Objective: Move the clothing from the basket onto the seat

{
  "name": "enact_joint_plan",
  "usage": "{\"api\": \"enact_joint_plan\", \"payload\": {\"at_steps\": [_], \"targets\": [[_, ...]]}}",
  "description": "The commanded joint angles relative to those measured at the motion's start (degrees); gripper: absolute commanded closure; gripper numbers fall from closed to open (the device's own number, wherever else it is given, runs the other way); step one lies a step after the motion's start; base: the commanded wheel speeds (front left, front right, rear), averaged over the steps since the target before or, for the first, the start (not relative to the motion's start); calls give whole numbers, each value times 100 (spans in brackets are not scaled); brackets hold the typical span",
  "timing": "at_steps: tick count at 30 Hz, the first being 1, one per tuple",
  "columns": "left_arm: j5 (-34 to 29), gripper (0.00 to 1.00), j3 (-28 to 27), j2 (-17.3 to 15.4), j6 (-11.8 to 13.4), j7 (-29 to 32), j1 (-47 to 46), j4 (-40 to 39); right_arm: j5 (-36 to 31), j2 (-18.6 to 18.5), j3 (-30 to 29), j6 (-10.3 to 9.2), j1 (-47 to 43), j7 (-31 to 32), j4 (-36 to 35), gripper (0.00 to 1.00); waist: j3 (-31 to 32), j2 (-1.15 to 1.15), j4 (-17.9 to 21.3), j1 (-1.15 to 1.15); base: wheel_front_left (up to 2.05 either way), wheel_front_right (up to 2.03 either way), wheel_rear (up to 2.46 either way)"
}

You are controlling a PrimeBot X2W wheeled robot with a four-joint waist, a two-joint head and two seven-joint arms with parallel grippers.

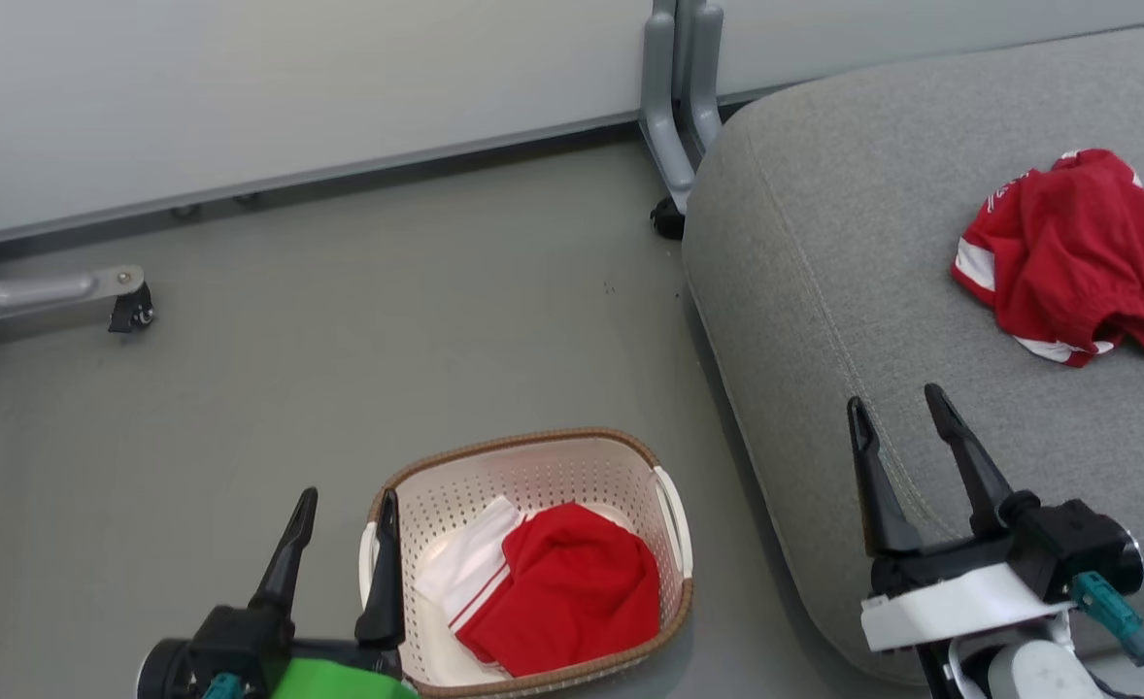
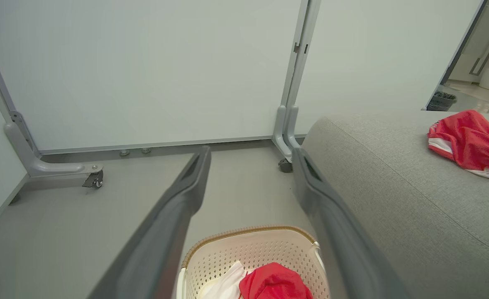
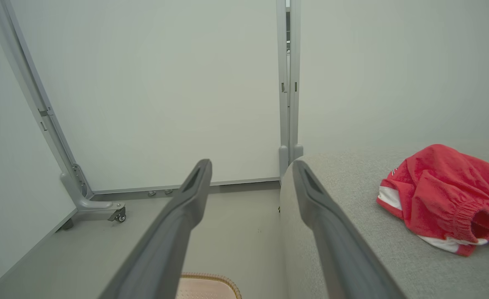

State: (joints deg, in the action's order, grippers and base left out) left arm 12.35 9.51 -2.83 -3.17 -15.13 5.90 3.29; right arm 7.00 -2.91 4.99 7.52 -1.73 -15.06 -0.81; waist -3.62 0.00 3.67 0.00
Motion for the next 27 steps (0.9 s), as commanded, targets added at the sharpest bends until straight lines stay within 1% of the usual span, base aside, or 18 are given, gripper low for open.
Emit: {"api": "enact_joint_plan", "payload": {"at_steps": [1, 4, 6, 9, 13, 15, 17, 19, 22, 27], "targets": [[-84, 0, 40, -12, -78, -3, -270, 99, -13, -4, -43, -6, 172, -18, -57, 0, -593, 0, -8, 0, 0, 0, 0], [-203, 0, 230, -12, -242, -2, -777, 412, 29, -2, -106, -6, 499, -18, -167, 0, -1128, 0, 15, 0, 0, 0, 0], [-402, 0, 416, -13, -336, -3, -1137, 702, 63, -1, -143, -6, 715, -18, -238, 0, -1467, 0, 52, 0, 0, 0, 0], [-626, 0, 757, -56, -409, -3, -1737, 1322, 101, -2, -257, -6, 1046, -18, -350, 0, -1927, 0, 114, 0, 0, 0, 0], [-854, 0, 1301, -210, -434, -3, -2520, 2242, 94, 0, -408, -6, 1394, -19, -508, 0, -2420, 0, 250, 0, 0, 0, 0], [-781, 0, 1568, -240, -432, -3, -2886, 2656, 95, 0, -447, -6, 1553, -18, -579, 0, -2660, 0, 343, 0, 0, 0, 0], [-505, 0, 1748, -232, -433, -3, -3222, 2942, 115, -1, -465, -6, 1704, -18, -662, 0, -2908, 0, 439, 0, 0, 0, 0], [-335, 0, 1947, -366, -433, -3, -3570, 3273, 220, 0, -516, -6, 1875, -18, -754, 0, -3169, 0, 544, 0, 0, 0, 0], [-275, 0, 2308, -452, -429, -3, -4086, 3856, 264, 3, -613, -6, 2090, -18, -942, 0, -3555, 0, 673, 0, 0, 0, 0], [-204, 0, 2730, -439, -430, -3, -4966, 5006, 448, 3, -907, -7, 2273, -18, -1237, 0, -4099, 0, 815, 0, 0, 0, 0]]}}
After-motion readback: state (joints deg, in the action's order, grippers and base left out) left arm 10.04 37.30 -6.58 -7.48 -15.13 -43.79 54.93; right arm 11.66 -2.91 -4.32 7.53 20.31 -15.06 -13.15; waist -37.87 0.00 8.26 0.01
